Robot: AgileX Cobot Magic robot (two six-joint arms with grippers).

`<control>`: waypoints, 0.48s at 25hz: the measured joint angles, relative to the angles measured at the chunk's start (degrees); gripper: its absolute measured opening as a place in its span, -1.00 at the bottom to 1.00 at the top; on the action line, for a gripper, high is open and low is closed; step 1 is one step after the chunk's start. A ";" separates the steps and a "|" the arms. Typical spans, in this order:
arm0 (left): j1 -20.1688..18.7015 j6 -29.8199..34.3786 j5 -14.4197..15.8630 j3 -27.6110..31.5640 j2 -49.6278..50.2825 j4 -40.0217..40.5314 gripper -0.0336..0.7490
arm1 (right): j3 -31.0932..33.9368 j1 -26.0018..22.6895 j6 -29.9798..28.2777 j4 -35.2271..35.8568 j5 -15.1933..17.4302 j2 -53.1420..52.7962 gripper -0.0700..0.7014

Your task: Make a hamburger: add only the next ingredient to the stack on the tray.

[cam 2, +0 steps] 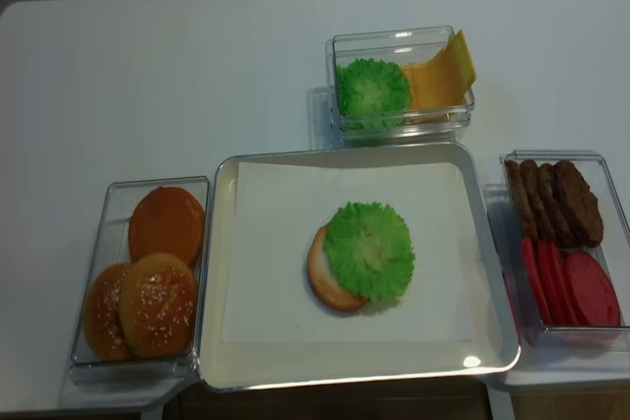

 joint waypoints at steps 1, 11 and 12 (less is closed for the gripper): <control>0.00 0.00 0.00 0.00 0.00 0.00 -0.01 | 0.00 0.00 0.27 0.00 1.57 -0.63 0.15; 0.00 0.00 -0.05 0.00 0.00 0.00 -0.01 | 0.19 0.00 -0.56 -1.42 3.53 -1.16 0.15; 0.00 0.00 -0.05 0.00 0.00 0.00 -0.01 | 0.34 0.00 -0.66 -1.69 2.95 -1.16 0.15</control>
